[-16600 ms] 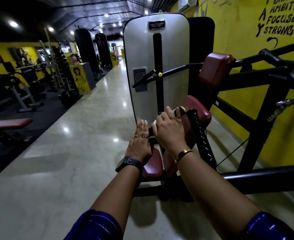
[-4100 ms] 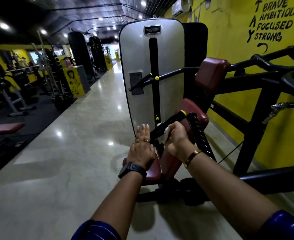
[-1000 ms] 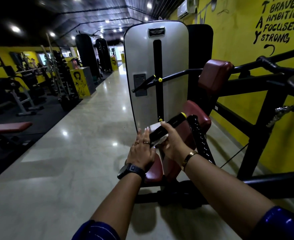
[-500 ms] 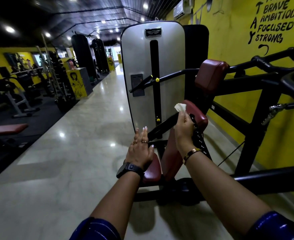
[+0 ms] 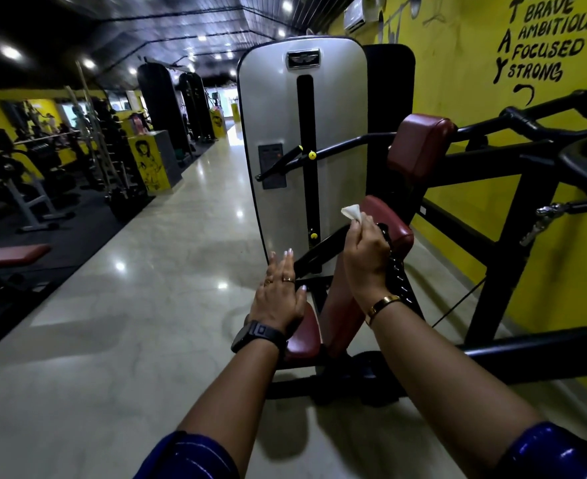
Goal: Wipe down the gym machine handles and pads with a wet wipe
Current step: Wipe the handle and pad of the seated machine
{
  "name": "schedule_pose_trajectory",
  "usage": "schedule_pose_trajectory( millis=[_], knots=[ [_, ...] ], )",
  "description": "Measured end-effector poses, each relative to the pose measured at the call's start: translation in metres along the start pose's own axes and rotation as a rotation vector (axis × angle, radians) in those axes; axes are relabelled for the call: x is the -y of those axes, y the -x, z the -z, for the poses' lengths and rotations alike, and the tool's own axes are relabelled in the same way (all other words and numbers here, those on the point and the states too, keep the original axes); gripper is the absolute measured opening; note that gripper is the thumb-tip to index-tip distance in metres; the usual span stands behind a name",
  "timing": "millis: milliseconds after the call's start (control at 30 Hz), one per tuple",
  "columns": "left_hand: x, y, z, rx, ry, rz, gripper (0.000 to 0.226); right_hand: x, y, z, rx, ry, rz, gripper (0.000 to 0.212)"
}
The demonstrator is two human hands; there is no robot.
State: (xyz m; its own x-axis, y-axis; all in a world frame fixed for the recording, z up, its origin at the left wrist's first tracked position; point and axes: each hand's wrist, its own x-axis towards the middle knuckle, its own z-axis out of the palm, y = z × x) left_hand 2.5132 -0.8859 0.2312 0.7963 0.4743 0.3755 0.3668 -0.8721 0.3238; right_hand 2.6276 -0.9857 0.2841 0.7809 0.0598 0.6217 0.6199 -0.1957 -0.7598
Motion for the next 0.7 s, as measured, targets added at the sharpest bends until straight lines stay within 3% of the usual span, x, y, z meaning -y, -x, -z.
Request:
schedule_pose_trajectory(
  millis=[100,233,433,533,600,700],
  knots=[
    [-0.001,0.0,0.001,0.007,-0.015,0.001,0.073,0.006,0.006,0.002,-0.016,-0.003,-0.011,0.047],
    [-0.002,0.0,0.002,0.012,-0.018,-0.007,0.073,0.002,0.001,-0.001,0.099,0.086,0.042,0.044],
    [0.002,-0.002,-0.002,0.016,-0.061,-0.046,0.077,-0.009,0.009,-0.022,0.238,0.627,0.398,0.052],
    [0.004,-0.003,-0.005,-0.006,-0.032,-0.044,0.068,0.005,0.03,-0.019,0.473,0.731,0.541,0.069],
    [0.004,-0.003,-0.006,0.005,-0.051,-0.032,0.072,0.009,0.029,-0.014,0.465,0.769,0.505,0.072],
    [0.006,-0.003,-0.007,0.01,-0.061,-0.038,0.083,-0.003,0.013,-0.008,0.334,0.86,0.404,0.056]
  ],
)
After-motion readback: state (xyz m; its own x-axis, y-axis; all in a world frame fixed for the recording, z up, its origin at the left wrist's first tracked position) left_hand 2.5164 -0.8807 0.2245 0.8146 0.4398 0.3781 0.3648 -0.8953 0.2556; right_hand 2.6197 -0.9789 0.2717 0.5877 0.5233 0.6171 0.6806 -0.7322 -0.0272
